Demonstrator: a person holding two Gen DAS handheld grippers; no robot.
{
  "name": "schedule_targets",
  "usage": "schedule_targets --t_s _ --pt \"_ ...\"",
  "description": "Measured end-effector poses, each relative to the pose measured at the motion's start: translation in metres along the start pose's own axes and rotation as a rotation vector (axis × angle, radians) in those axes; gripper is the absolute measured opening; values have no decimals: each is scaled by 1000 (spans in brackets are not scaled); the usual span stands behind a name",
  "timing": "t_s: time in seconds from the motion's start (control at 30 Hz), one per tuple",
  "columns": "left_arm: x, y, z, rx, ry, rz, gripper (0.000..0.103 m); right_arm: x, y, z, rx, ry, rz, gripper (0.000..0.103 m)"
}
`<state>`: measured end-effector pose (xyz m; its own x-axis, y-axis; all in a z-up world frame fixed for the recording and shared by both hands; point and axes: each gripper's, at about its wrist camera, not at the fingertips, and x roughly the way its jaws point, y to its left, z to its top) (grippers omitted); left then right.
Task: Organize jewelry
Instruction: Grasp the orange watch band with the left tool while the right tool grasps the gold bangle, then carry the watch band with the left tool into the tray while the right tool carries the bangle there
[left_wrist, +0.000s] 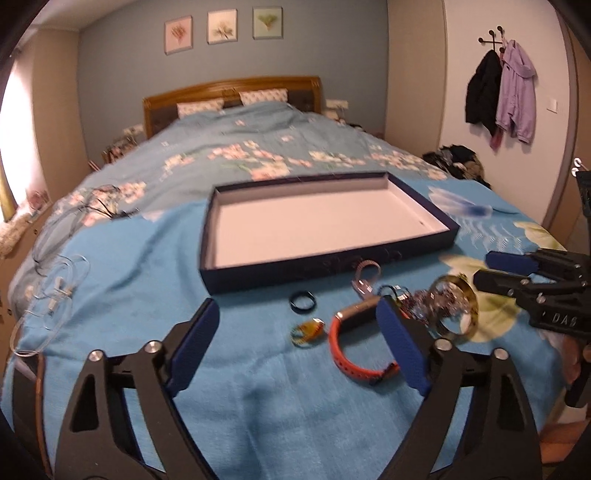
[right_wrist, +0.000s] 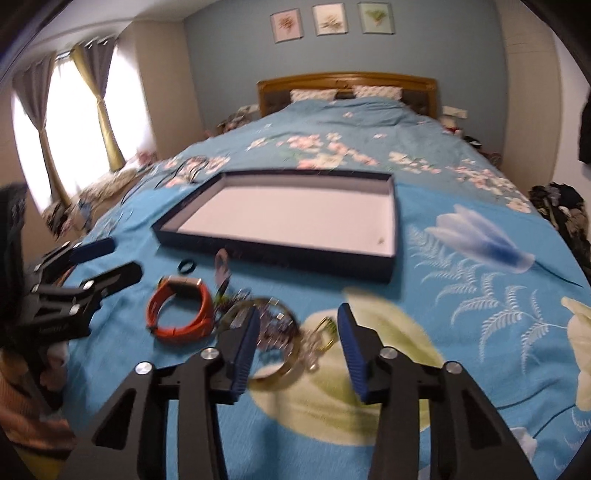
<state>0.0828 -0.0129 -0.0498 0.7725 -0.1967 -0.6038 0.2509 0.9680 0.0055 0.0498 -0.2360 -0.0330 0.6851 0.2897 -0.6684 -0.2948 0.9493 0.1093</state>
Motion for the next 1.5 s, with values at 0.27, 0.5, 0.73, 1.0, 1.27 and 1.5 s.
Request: schedule_targets --t_s 0.27,0.5,0.73,1.0,1.27,1.5 --pt "26 -14 -13 22 145 -61 58 14 0 -2 1 72 31 21" --pt "31 -15 -15 -2 195 -153 38 27 -9 5 50 108 79 11" --pt "39 -13 -13 -48 240 -225 24 36 -10 9 42 137 93 8" --pt "42 -5 -8 -77 246 -201 7 24 -14 13 51 91 134 6" --pt "32 6 4 -114 206 -237 7 10 -21 32 63 22 152 6" --pt "21 22 36 -143 141 -243 7 16 -30 60 68 -24 148 6"
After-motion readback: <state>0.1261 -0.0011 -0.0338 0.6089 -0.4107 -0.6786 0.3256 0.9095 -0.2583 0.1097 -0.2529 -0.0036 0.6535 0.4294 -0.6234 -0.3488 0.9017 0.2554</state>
